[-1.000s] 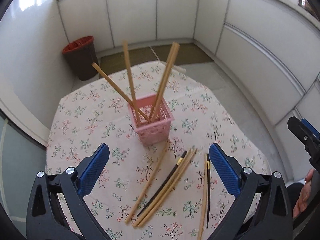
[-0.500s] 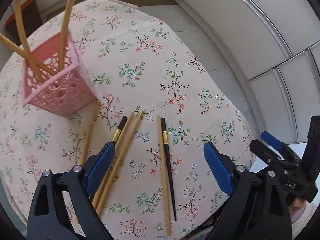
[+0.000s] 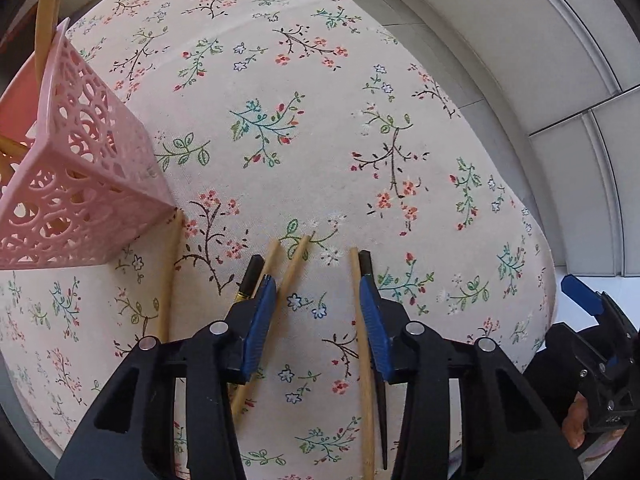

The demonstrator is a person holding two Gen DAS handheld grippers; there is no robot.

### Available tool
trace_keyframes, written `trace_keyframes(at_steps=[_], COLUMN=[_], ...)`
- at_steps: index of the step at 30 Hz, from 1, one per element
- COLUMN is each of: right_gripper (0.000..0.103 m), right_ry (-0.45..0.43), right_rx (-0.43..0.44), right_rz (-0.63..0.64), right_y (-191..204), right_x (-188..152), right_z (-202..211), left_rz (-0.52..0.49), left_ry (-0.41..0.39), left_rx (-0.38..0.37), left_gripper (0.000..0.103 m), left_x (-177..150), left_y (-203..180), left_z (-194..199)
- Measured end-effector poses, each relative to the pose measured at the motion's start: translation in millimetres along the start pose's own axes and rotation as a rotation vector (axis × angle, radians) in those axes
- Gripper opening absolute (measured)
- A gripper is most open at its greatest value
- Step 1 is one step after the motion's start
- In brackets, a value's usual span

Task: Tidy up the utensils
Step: 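Lower both tools to the pile and grasp a chopstick with each, then carry both chopsticks over the pink basket, drop them in and open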

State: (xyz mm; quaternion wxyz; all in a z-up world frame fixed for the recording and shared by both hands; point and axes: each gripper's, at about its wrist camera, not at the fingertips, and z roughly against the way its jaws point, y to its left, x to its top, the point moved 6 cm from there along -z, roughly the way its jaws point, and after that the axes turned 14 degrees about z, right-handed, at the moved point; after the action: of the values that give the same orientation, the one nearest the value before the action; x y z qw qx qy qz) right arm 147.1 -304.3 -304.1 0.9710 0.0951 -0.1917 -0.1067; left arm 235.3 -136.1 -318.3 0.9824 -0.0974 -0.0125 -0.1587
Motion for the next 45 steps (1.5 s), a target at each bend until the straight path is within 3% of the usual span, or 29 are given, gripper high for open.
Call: trace_keyframes(at_steps=[3, 6, 8, 11, 13, 14, 16, 19, 25, 35, 36, 38, 41, 45], right_gripper=[0.096, 0.096, 0.096, 0.09, 0.072, 0.066, 0.044, 0.033, 0.032, 0.029, 0.026, 0.005, 0.005, 0.005], right_ry=[-0.001, 0.007, 0.038, 0.115, 0.169, 0.188, 0.197, 0.209, 0.247, 0.292, 0.294, 0.296, 0.281, 0.204], right_rx=[0.015, 0.076, 0.176, 0.358, 0.447, 0.468, 0.472, 0.494, 0.43, 0.264, 0.232, 0.122, 0.062, 0.089], right_rz=[0.008, 0.014, -0.024, -0.12, -0.131, -0.123, -0.103, -0.096, -0.111, -0.055, -0.04, 0.007, 0.056, 0.076], right_y=[2.7, 11.9, 22.2, 46.0, 68.6, 79.7, 97.6, 114.7, 115.3, 105.2, 106.5, 110.0, 114.7, 120.9], right_x=[-0.3, 0.7, 1.6, 9.3, 18.6, 24.6, 35.4, 45.9, 46.1, 42.1, 44.5, 48.8, 52.8, 53.8], right_z=[1.7, 2.3, -1.1, -13.1, -23.0, -28.9, -39.4, -54.1, -79.3, -94.3, -94.5, -97.7, -95.8, -69.2], left_rz=[-0.005, -0.019, -0.05, -0.111, -0.136, -0.141, -0.124, -0.095, -0.067, -0.068, -0.071, -0.073, -0.065, -0.036], left_ry=[0.004, 0.004, -0.007, -0.033, -0.057, -0.065, -0.066, -0.085, -0.143, -0.161, -0.162, -0.169, -0.188, -0.231], left_rx=[0.011, 0.04, 0.091, 0.14, 0.189, 0.205, 0.204, 0.191, 0.145, 0.131, 0.131, 0.138, 0.134, 0.111], left_gripper=[0.035, 0.024, 0.011, 0.008, 0.006, 0.006, 0.005, 0.004, 0.005, 0.005, 0.005, 0.005, 0.005, 0.005], left_x=[-0.8, -3.0, -6.2, -15.9, -21.9, -28.6, -34.2, -42.3, -58.6, -58.7, -58.6, -61.3, -64.2, -69.5], left_y=[2.8, 7.0, 18.4, 18.9, 15.9, 14.3, 16.1, 27.1, 42.8, 46.0, 44.9, 43.7, 44.7, 50.7], left_z=[-4.4, -5.9, -3.2, -3.8, -4.7, -3.7, -1.9, 11.3, 44.5, 58.3, 59.6, 62.4, 72.9, 93.4])
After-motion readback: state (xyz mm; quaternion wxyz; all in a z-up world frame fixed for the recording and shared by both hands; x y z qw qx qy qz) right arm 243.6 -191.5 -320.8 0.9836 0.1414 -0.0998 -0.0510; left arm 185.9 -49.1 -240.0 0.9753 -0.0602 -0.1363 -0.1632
